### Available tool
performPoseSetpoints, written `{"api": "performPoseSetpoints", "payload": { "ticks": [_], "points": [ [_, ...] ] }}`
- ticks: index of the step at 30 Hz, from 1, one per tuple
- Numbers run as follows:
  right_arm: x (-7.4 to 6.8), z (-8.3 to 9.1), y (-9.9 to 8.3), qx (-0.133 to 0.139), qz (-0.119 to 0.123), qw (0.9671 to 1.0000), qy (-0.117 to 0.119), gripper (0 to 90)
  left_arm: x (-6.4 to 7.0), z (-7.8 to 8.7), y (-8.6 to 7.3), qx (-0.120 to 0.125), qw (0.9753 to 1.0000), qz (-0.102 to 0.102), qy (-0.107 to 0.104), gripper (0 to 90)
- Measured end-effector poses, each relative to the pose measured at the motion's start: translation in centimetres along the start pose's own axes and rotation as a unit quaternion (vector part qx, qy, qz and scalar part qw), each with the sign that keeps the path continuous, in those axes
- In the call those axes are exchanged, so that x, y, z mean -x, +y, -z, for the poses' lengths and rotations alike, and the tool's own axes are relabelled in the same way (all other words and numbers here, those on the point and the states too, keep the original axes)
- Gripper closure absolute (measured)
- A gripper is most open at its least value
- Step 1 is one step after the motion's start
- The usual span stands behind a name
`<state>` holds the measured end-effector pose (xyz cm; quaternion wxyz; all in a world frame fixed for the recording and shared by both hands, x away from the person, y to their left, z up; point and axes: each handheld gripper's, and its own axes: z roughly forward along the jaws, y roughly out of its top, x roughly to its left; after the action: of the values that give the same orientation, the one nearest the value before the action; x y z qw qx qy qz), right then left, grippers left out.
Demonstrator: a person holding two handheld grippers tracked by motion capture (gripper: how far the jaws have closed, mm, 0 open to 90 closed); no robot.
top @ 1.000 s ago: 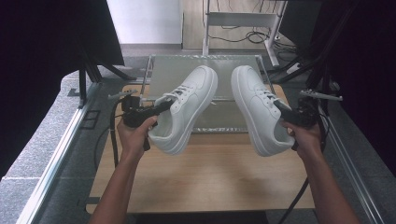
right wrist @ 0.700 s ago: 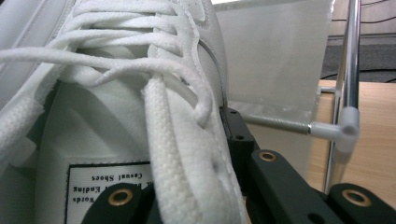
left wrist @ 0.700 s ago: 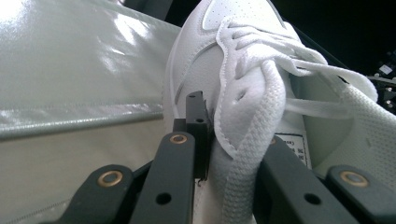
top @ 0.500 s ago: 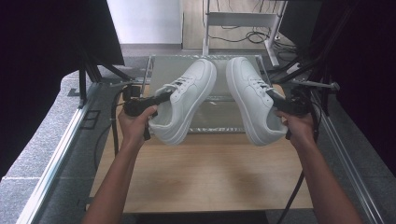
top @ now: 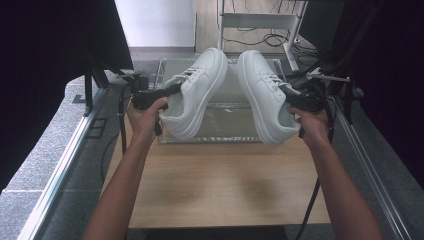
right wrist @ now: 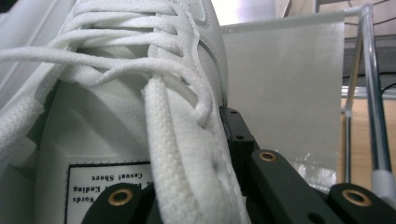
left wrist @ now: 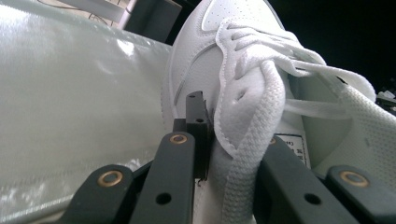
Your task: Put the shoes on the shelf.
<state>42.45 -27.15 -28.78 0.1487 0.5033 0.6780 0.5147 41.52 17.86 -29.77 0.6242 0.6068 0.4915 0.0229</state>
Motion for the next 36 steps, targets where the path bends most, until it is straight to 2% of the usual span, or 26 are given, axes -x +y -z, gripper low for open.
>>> {"api": "performPoseSetpoints", "payload": {
  "ticks": [3, 9, 15, 18, 25, 31, 32, 36],
  "points": [
    [-0.1, -0.1, 0.4, 0.003, 0.002, 1.0000, -0.004, 86.6, 0.1, -0.2, 0.4, 0.003, 1.0000, -0.002, 0.001, 83.9],
    [0.0, -0.6, 1.4, 0.003, -0.013, 0.9999, 0.000, 86.6, 0.3, -1.0, 1.4, 0.005, 1.0000, -0.003, 0.006, 83.9],
    [0.3, -1.4, 2.1, 0.002, -0.017, 0.9999, 0.000, 86.6, -0.1, -2.1, 1.6, 0.000, 0.9999, 0.004, 0.016, 83.9],
    [0.5, -2.0, 2.8, 0.000, -0.017, 0.9998, -0.009, 86.6, -0.3, -2.8, 2.3, 0.001, 0.9995, 0.004, 0.032, 83.9],
    [0.5, -2.9, 4.0, -0.003, -0.022, 0.9996, -0.016, 86.6, -0.6, -3.8, 3.2, 0.009, 0.9992, 0.020, 0.033, 83.9],
    [0.2, -4.4, 5.3, -0.009, -0.026, 0.9993, -0.024, 86.6, -0.8, -4.9, 4.3, 0.016, 0.9986, 0.019, 0.048, 83.9],
    [0.1, -5.0, 5.7, -0.014, -0.024, 0.9991, -0.031, 86.6, -1.0, -5.2, 4.5, 0.018, 0.9981, 0.019, 0.055, 83.9],
    [0.0, -5.6, 6.2, -0.016, -0.021, 0.9989, -0.040, 86.6, -1.2, -5.6, 4.4, 0.019, 0.9974, 0.024, 0.065, 83.9]
  ]
}}
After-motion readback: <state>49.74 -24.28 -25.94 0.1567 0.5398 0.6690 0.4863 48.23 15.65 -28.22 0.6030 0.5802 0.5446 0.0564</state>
